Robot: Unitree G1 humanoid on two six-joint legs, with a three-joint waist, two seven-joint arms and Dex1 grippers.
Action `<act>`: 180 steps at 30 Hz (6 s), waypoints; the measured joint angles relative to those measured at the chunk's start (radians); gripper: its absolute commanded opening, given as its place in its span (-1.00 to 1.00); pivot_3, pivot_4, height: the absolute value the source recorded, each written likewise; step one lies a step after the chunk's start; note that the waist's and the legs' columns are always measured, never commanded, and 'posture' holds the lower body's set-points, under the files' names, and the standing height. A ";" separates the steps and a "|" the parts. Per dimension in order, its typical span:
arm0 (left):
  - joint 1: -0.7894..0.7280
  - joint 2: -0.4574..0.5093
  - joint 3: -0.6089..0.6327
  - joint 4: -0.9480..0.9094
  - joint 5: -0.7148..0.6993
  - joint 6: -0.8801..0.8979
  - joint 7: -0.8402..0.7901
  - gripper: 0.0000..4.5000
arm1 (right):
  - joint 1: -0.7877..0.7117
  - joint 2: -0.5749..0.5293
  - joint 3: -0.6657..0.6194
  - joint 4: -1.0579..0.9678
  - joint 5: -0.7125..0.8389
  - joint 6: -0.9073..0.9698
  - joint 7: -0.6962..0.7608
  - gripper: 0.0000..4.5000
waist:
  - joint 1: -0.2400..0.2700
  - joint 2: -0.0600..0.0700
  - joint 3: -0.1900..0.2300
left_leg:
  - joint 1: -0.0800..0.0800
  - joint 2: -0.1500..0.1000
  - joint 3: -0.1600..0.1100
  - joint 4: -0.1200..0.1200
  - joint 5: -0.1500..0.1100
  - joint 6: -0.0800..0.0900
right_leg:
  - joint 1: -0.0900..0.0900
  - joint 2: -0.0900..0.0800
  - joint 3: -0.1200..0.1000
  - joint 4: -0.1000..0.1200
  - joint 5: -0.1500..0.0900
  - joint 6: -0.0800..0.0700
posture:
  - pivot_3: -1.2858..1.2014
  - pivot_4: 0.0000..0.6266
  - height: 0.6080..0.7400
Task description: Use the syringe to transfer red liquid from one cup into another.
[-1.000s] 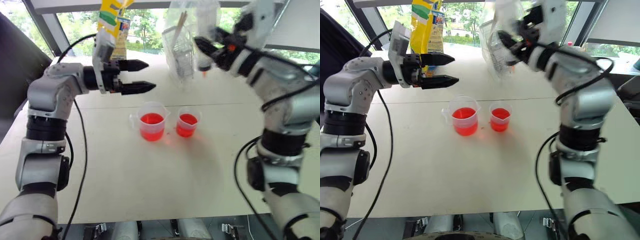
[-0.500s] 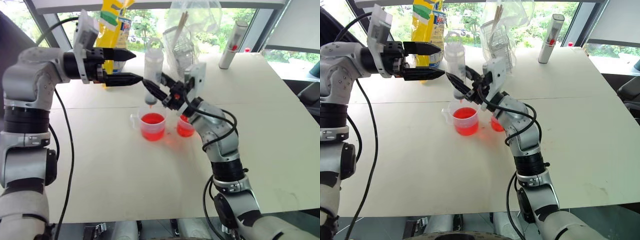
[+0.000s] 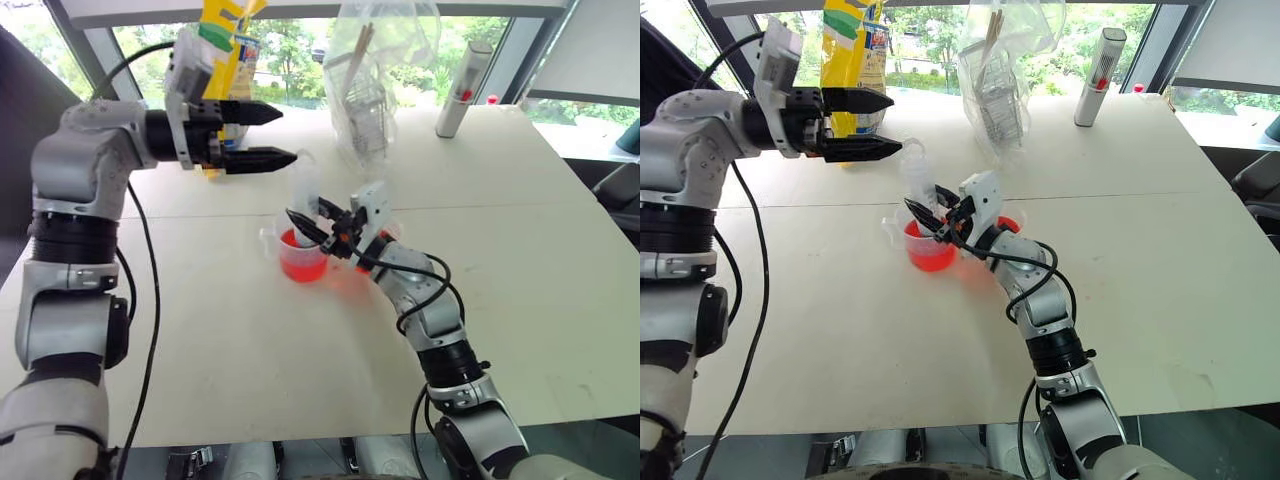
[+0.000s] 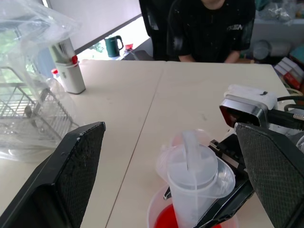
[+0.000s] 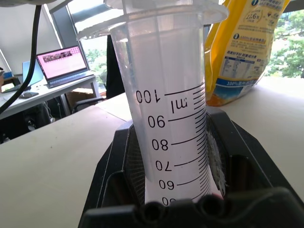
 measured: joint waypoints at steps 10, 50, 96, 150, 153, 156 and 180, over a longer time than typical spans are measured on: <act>0.000 -0.046 -0.017 0.016 0.035 -0.015 -0.002 1.00 | 0.000 -0.010 0.009 0.018 -0.010 0.000 -0.001 -0.38 | 0.000 0.000 0.000 | 0.000 0.000 0.000 0.000 0.000 0.000 | 0.000 0.000 0.000 0.000 0.000 0.000 | 0.03 -0.52 0.98; 0.044 -0.055 -0.038 -0.011 0.052 0.044 0.020 -0.99 | -0.038 -0.029 0.001 0.009 0.019 0.097 0.026 -0.38 | 0.001 0.000 0.000 | 0.001 0.000 0.000 0.000 0.000 0.000 | 0.001 0.000 0.000 0.000 0.000 0.000 | 0.03 -0.52 0.98; -0.003 -0.054 -0.039 0.083 0.057 -0.042 0.000 -0.99 | -0.050 -0.051 0.005 0.012 0.010 0.132 0.026 -0.38 | 0.000 0.000 0.000 | 0.001 0.000 0.000 0.000 0.000 0.000 | 0.001 0.000 0.000 0.000 0.000 0.000 | 0.03 -0.52 0.98; -0.150 -0.240 0.027 0.278 0.076 -0.147 0.022 0.98 | 0.054 -0.232 -0.255 -0.445 0.172 0.489 -0.230 -0.38 | 0.005 0.000 0.000 | -0.001 -0.001 0.000 0.000 0.000 0.000 | 0.000 0.000 0.000 -0.001 0.000 0.000 | 0.03 -0.52 0.98; -0.196 -0.274 0.025 0.318 0.077 -0.167 0.010 0.98 | 0.082 -0.230 -0.226 -0.438 0.151 0.456 -0.231 -0.38 | 0.003 0.000 0.000 | -0.001 -0.001 0.000 0.000 0.000 0.000 | 0.000 0.001 0.000 -0.001 0.000 0.000 | 0.03 -0.52 0.98; -0.233 -0.304 0.023 0.345 0.077 -0.175 0.001 0.98 | 0.085 -0.229 -0.216 -0.436 0.139 0.433 -0.232 -0.38 | 0.001 0.000 0.000 | 0.000 -0.001 0.000 0.000 0.000 0.000 | 0.000 0.002 0.000 -0.001 0.000 0.000 | 0.03 -0.52 0.98; -0.277 -0.405 0.015 0.486 0.116 -0.236 -0.003 -0.49 | 0.085 -0.229 -0.187 -0.436 0.120 0.404 -0.239 -0.38 | 0.003 0.000 0.000 | -0.001 -0.001 0.000 0.000 0.000 0.000 | 0.000 0.002 0.000 -0.001 0.000 0.000 | 0.03 -0.52 0.98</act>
